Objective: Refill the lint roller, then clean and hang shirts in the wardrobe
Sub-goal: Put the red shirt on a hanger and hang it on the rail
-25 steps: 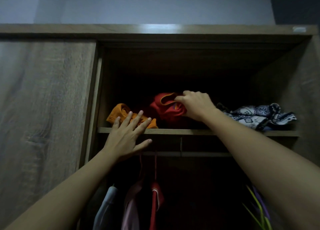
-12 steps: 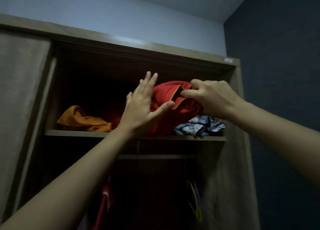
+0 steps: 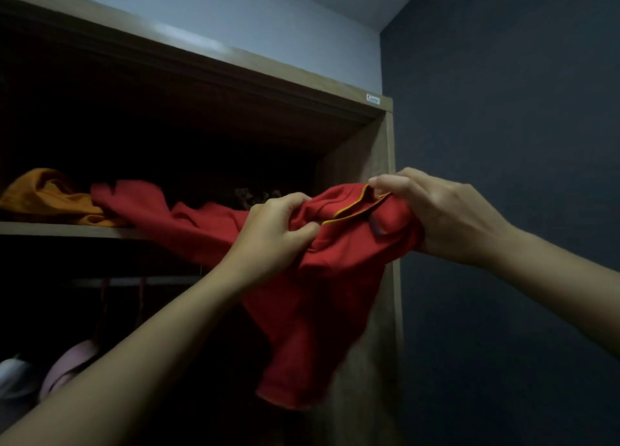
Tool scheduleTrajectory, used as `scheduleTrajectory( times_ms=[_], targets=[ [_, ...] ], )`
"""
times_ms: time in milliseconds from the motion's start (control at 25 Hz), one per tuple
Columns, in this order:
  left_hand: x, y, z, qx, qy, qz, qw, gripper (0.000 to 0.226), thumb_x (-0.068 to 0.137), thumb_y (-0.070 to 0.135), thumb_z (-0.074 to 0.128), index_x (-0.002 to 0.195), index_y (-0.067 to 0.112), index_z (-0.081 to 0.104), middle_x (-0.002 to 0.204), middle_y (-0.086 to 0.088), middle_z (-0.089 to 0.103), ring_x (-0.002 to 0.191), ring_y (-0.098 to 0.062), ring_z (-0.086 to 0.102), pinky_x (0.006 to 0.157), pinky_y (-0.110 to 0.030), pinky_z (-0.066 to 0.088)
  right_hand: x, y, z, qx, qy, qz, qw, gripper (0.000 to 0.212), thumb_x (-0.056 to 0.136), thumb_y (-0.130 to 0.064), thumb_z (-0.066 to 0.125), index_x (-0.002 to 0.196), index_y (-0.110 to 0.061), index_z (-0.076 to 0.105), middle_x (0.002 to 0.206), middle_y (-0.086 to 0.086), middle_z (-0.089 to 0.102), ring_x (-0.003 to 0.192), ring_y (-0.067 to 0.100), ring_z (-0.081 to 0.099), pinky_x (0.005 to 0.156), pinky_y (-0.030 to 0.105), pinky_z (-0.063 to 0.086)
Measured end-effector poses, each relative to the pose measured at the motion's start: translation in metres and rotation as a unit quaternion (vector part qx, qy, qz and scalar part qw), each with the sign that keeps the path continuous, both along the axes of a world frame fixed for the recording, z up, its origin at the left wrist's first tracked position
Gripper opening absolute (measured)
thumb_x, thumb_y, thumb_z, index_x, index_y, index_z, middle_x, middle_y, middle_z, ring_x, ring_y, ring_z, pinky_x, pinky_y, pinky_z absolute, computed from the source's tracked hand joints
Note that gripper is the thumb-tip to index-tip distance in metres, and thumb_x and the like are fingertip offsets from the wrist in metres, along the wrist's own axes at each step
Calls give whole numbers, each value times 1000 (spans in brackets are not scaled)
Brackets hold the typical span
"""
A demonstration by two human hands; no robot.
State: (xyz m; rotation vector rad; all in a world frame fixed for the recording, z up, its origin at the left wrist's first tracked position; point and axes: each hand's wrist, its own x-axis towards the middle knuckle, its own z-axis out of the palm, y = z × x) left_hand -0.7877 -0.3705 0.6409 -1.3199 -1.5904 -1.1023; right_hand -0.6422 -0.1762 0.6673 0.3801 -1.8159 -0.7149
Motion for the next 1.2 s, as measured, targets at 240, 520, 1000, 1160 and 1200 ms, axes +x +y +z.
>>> scheduleTrajectory(
  times_ms=[240,520,1000,1160,1200],
  targets=[
    [1,-25,-31,-45,-68,88,993,5,81,16,65,82,21,66,68,6,62,68,-9,56,59,-22,36,-28,-2,-41,-211,-61,-74,973,58,70,-47,69,117,-22,46,95,4,66,85,30,64,67,35,49],
    [9,-52,-89,-95,-13,95,991,48,71,22,57,118,15,48,113,0,55,109,-14,53,91,-20,38,-51,-27,-79,-291,-336,59,894,60,63,-23,78,104,-27,35,77,-4,59,61,4,57,52,22,49],
    [1,-34,-126,-119,-190,-59,973,7,87,14,64,87,19,70,79,7,70,72,7,56,69,-23,46,-49,-57,-107,-340,-388,128,847,78,52,-16,88,94,-23,22,73,-1,43,58,8,40,44,25,36],
    [-20,-41,-125,-26,-228,-2,973,8,76,23,59,78,28,65,77,3,69,73,-4,56,69,-31,47,-67,-47,-118,-357,-393,150,834,69,60,-7,80,100,-25,27,75,11,55,56,13,45,52,42,45],
    [-26,-45,-125,-6,-245,10,969,10,73,23,56,76,29,64,77,4,67,73,-6,55,70,-32,46,-72,-42,-123,-381,-400,162,818,64,64,-1,77,102,-25,31,74,7,57,55,11,47,52,40,47]
  ],
)
